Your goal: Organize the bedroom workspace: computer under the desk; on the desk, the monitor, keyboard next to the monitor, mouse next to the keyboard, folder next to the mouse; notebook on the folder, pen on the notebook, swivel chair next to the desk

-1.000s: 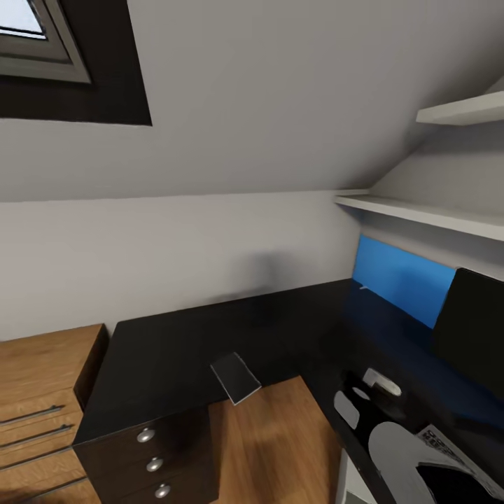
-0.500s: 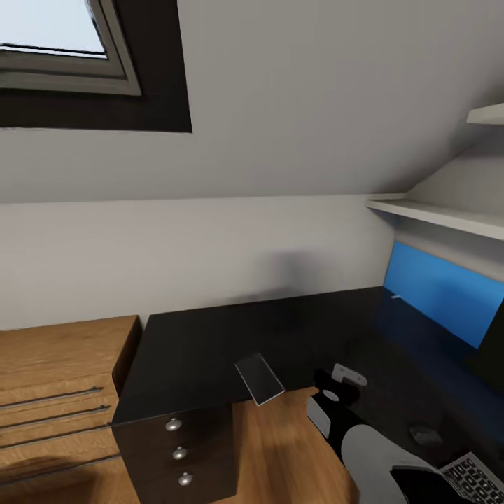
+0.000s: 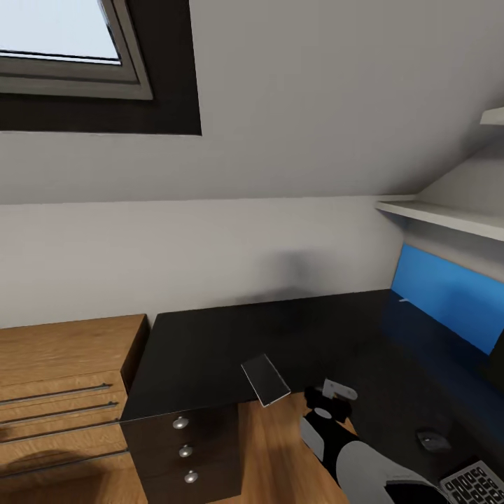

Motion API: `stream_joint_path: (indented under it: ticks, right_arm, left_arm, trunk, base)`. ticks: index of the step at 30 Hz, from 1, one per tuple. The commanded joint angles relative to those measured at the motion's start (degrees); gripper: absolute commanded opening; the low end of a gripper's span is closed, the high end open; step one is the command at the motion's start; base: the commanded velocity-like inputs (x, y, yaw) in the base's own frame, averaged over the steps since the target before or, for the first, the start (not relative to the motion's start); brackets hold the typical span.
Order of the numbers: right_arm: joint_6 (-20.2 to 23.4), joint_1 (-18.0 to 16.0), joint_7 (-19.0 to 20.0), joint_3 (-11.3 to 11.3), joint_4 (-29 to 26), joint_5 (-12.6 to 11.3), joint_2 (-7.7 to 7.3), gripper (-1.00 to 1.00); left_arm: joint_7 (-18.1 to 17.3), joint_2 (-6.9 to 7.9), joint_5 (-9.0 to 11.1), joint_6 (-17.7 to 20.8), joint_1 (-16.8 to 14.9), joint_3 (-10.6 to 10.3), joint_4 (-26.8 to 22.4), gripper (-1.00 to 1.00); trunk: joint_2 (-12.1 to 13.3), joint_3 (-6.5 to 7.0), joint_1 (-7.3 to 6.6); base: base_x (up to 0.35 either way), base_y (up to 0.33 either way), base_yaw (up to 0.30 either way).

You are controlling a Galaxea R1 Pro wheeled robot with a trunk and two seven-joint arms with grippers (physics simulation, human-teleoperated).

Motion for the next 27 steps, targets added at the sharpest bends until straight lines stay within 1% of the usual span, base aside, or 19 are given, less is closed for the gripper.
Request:
stream_joint_path:
  ticks: [1, 3, 10, 15, 18, 27]
  right_arm:
    - [-0.2, 0.3, 0.2, -0.2, -0.3, -0.6, 0.04, 1.00]
    - [-0.8, 0.3, 0.4, -0.9, -0.9, 0.1, 0.04, 1.00]
    - [-3.1, -2.0, 1.6, -2.9, 1.3, 2.4, 0.04, 1.00]
    - [-4.7, -3.6, 1.6, -3.1, 2.9, 4.1, 0.04, 1.00]
    - [-5.0, -4.3, 1.7, -3.1, 3.9, 4.2, 0.04, 1.00]
    - [-7.6, -4.3, 2.0, -3.0, 6.8, 4.3, 0.04, 1.00]
  left_arm:
    - [0.0, -0.14, -0.2, -0.1, 0.0, 0.2, -0.1, 1.00]
    - [0.0, -0.33, -0.2, -0.1, 0.0, 0.2, -0.1, 1.00]
    - [0.1, -0.55, -0.2, -0.1, 0.0, 0.2, -0.2, 1.00]
    - [0.1, -0.57, -0.2, -0.1, 0.0, 0.2, -0.2, 1.00]
    - [0.1, -0.58, -0.2, -0.1, 0.0, 0.2, -0.2, 1.00]
    - [0.1, -0.58, -0.3, -0.1, 0.0, 0.1, -0.2, 1.00]
  trunk:
    - [-0.1, -0.08, 0.02]
    - [-0.1, -0.08, 0.02]
    - [-0.1, -0.08, 0.02]
    - [-0.1, -0.08, 0.02]
    - [-0.1, -0.08, 0.02]
    - [-0.1, -0.08, 0.02]
  base:
    - [0.000, 0.000, 0.000]
    - [0.000, 0.000, 0.000]
    - [0.000, 0.000, 0.000]
    - [0.000, 0.000, 0.000]
    - [0.000, 0.000, 0.031]
    - [0.000, 0.000, 0.241]
